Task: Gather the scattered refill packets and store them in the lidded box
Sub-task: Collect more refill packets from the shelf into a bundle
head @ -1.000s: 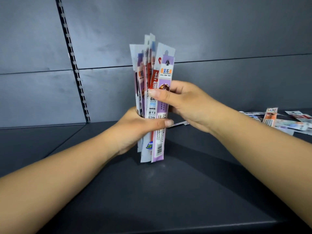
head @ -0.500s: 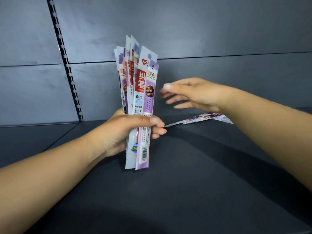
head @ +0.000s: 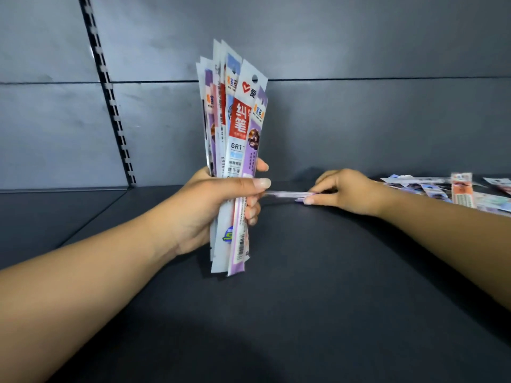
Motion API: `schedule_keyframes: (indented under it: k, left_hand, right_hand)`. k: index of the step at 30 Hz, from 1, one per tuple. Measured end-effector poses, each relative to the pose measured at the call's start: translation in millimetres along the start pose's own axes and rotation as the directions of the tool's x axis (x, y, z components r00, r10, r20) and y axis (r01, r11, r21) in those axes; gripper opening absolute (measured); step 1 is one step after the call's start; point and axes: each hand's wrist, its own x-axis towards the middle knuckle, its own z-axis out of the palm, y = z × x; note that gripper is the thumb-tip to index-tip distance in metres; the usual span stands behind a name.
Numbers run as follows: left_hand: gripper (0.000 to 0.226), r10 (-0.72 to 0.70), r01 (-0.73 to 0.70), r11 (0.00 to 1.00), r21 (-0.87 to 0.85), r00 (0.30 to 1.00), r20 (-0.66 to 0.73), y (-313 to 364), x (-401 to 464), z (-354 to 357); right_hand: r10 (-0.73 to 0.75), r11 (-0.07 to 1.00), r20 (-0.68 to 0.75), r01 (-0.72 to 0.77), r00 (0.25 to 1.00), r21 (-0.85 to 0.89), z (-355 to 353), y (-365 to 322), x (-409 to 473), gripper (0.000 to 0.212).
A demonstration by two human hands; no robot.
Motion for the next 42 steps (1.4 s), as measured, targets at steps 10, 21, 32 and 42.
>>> schedule_keyframes:
  k: [10,21,32,42]
  left_hand:
    - [0.015,-0.049,0.037,0.995,-0.096,0.991,-0.127,-3.0,2.6,-7.1]
    - [0.013,-0.065,0.066,0.998,0.016,0.997,-0.038,8.3,-4.4,4.6]
    - [0.023,-0.034,0.052,0.990,0.128,0.989,-0.144,12.4,-4.8,6.4]
    - [0.024,-0.026,0.042,0.989,0.143,0.993,-0.114,17.6,-5.8,-0.1]
  right_hand:
    - [0.323,0.636,-0.538,0.242,0.779,0.732,-32.9,-63.7,-8.8,0.029]
    - [0.371,0.148,-0.491,0.471,0.788,0.869,-27.4,-120.5,-17.7,0.018]
    - [0.282,0.241,-0.409,0.348,0.868,0.906,-14.0,-127.3,-35.8,0.019]
    - [0.243,0.216,-0.177,0.125,0.954,0.968,7.0,-137.1,-40.5,0.016]
